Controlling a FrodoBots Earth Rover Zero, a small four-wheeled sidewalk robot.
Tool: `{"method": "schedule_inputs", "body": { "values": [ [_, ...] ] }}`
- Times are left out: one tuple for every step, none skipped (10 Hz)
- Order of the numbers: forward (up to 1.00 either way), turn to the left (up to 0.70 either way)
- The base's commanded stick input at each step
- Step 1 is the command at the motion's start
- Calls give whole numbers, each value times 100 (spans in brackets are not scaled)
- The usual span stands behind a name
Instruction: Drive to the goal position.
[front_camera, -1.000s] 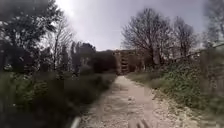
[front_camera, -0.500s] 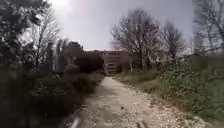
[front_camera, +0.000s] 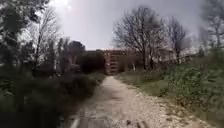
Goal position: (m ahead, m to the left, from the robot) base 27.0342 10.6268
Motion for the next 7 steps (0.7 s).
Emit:
{"method": "schedule_inputs", "body": {
  "values": [
    [85,0],
    [85,0],
    [85,0],
    [85,0],
    [85,0],
    [85,0],
    [85,0]
  ]
}}
